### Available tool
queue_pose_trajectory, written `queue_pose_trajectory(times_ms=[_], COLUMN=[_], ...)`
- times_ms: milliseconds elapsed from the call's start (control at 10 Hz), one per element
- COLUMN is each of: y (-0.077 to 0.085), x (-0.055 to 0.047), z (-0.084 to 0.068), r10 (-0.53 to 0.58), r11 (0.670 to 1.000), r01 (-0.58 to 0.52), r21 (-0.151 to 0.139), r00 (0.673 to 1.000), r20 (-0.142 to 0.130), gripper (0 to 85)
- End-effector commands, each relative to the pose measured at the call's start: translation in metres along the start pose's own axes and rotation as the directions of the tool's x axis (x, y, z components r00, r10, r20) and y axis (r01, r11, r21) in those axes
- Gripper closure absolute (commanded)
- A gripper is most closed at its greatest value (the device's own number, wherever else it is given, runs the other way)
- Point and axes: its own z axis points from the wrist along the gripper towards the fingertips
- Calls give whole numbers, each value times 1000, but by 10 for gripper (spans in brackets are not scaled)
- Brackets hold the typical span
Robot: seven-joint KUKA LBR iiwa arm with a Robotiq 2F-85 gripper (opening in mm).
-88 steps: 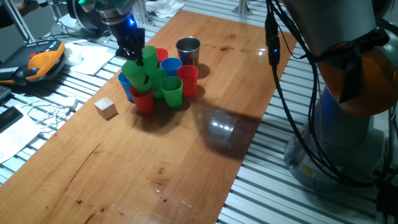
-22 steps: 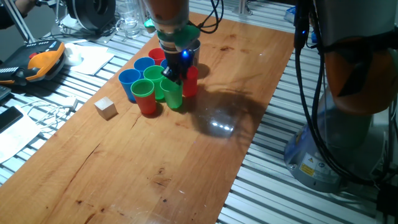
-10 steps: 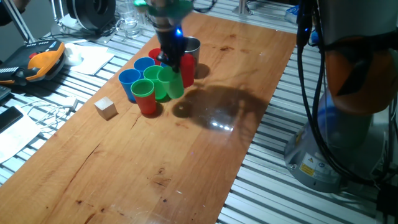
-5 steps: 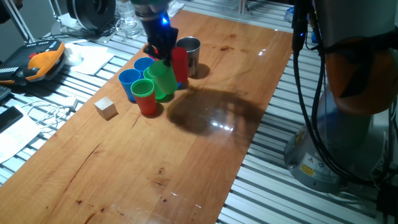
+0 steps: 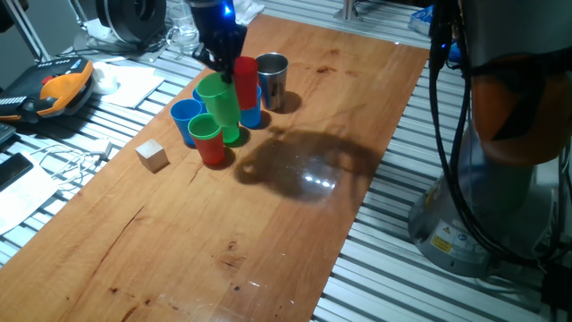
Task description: Stack the cups
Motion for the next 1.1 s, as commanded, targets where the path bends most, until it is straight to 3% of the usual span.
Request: queue_pose_trajectory(times_ms=[0, 300, 700, 1000], y=[0, 1, 1, 2], x=[-4, -19, -19, -19], z=[0, 7, 7, 7], r10=[-4, -23, -42, -44], r11=[1000, 1000, 998, 998], r01=[4, 23, 44, 45], r21=[3, -9, -36, -40], r00=[1000, 999, 999, 999], r20=[5, 23, 30, 28], gripper=[850, 850, 850, 850])
